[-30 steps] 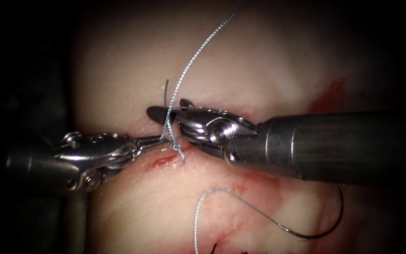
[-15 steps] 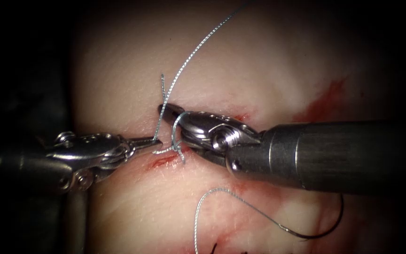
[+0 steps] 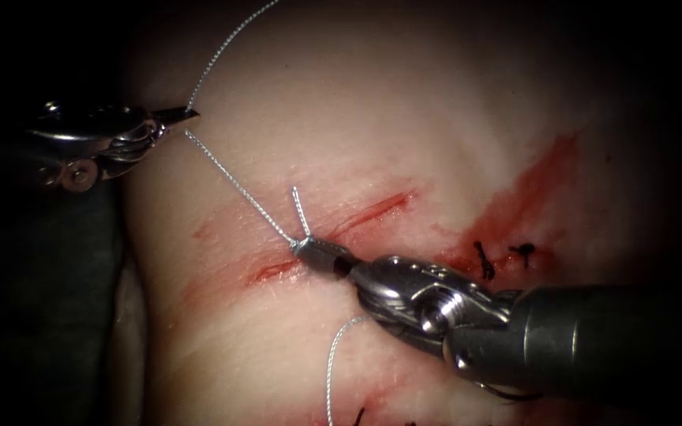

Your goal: Wound Closure

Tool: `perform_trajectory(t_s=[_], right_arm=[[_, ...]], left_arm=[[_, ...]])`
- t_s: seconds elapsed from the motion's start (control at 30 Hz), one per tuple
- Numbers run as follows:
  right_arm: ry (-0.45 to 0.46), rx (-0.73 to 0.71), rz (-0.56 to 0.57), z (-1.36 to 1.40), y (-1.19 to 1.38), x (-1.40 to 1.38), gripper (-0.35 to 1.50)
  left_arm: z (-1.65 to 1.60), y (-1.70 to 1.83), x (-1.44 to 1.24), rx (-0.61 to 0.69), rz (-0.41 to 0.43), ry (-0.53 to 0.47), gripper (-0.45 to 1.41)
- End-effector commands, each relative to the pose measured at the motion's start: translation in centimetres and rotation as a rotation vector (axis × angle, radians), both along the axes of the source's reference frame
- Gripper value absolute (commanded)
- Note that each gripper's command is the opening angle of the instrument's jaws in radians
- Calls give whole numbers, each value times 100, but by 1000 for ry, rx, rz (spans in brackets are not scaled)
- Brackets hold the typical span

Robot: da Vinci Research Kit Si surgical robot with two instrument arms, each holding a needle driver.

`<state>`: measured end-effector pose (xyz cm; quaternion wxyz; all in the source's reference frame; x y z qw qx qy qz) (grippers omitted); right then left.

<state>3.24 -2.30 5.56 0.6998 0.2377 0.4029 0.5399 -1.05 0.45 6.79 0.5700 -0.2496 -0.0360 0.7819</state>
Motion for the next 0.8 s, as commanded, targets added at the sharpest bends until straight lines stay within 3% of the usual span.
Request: perform_trajectory(t_s=[0.03, 0.1, 0.17, 0.27, 0.33, 0.4, 0.5, 0.63, 0.73, 0.8], right_arm=[[47, -37, -76, 2, -15, -10, -35], [74, -98, -162, 1, -25, -22, -35], [88, -251, -302, 6, -30, -36, -35], [78, -389, -439, 10, -24, -41, -35], [133, -482, -561, 13, -15, -42, -35], [152, -517, -601, 13, -14, -41, -35], [333, -660, -842, 13, -11, -30, -35], [495, -754, -1002, 5, -10, -19, -35], [559, -878, -1145, -2, -7, -11, -35], [542, -895, -1178, -3, -7, -8, -35]], left_arm=[[6, 1, -7, -4, 6, 13, -45], [6, 2, -9, -15, 17, 27, -45], [7, 4, -13, -20, 21, 38, -45], [7, 7, -15, -22, 24, 46, -45], [6, 12, -15, -32, 38, 63, -45], [7, 13, -15, -36, 41, 69, -45], [7, 22, -13, -60, 74, 109, -45], [4, 29, -13, -68, 87, 133, -45], [4, 31, -13, -72, 90, 153, -45], [4, 31, -13, -76, 92, 160, -45]])
